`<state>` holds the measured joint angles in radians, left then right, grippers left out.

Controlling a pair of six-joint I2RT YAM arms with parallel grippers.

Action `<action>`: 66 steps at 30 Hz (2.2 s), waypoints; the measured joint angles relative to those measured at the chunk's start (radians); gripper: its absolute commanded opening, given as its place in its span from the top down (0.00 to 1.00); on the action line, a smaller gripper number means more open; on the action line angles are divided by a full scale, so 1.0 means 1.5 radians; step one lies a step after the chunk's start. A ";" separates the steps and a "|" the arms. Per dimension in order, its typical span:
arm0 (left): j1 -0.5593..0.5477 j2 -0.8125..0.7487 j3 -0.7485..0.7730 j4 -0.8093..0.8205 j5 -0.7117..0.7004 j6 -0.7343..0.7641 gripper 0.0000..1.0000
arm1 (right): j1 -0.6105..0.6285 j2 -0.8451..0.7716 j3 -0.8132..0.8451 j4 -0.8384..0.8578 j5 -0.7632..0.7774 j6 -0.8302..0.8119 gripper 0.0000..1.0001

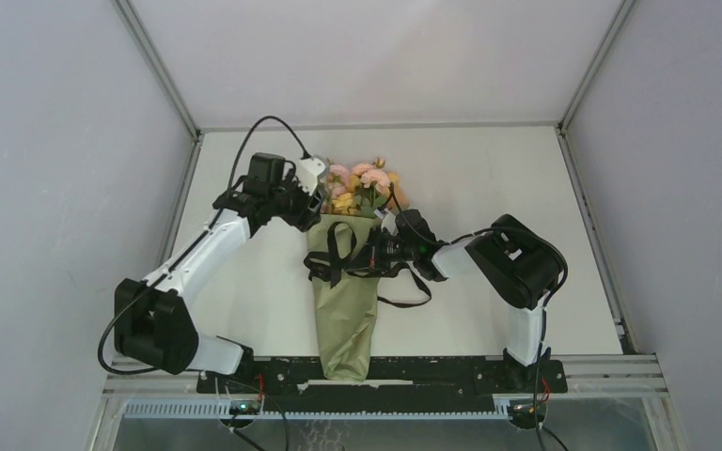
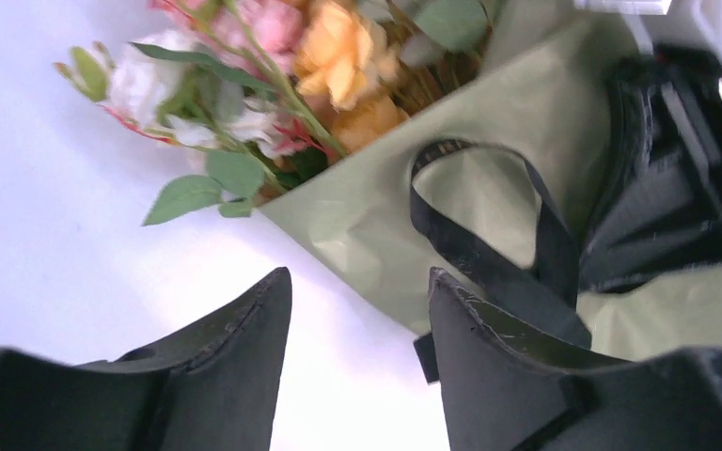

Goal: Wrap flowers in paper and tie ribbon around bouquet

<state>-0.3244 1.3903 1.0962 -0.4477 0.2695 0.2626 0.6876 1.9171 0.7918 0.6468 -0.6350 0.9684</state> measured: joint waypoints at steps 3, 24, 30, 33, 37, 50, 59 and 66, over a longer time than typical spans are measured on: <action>-0.015 0.021 0.016 -0.068 0.010 0.068 0.30 | 0.000 0.000 0.000 0.000 -0.002 -0.001 1.00; -0.032 0.238 0.131 -0.146 0.113 0.008 1.00 | -0.001 -0.018 0.000 -0.021 -0.002 -0.021 1.00; -0.056 0.238 0.207 -0.176 0.072 0.040 1.00 | -0.004 -0.018 0.000 -0.022 -0.002 -0.021 1.00; -0.069 0.238 0.250 -0.162 0.016 0.059 1.00 | -0.004 -0.018 0.000 -0.023 -0.002 -0.021 1.00; -0.085 0.238 0.255 -0.117 -0.063 0.097 0.93 | -0.004 -0.018 0.000 -0.025 -0.003 -0.021 1.00; -0.132 0.265 0.201 -0.018 -0.228 0.183 0.28 | -0.004 -0.018 0.000 -0.029 -0.011 -0.030 1.00; -0.096 0.123 0.157 -0.069 -0.161 0.216 0.51 | -0.005 -0.018 0.000 -0.031 -0.015 -0.031 1.00; -0.100 -0.002 -0.010 -0.151 0.054 0.392 0.27 | -0.008 -0.018 0.001 -0.031 -0.020 -0.031 1.00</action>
<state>-0.4747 1.3876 1.0813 -0.6735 0.3504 0.8505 0.6762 1.8908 0.7929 0.6006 -0.6643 0.9222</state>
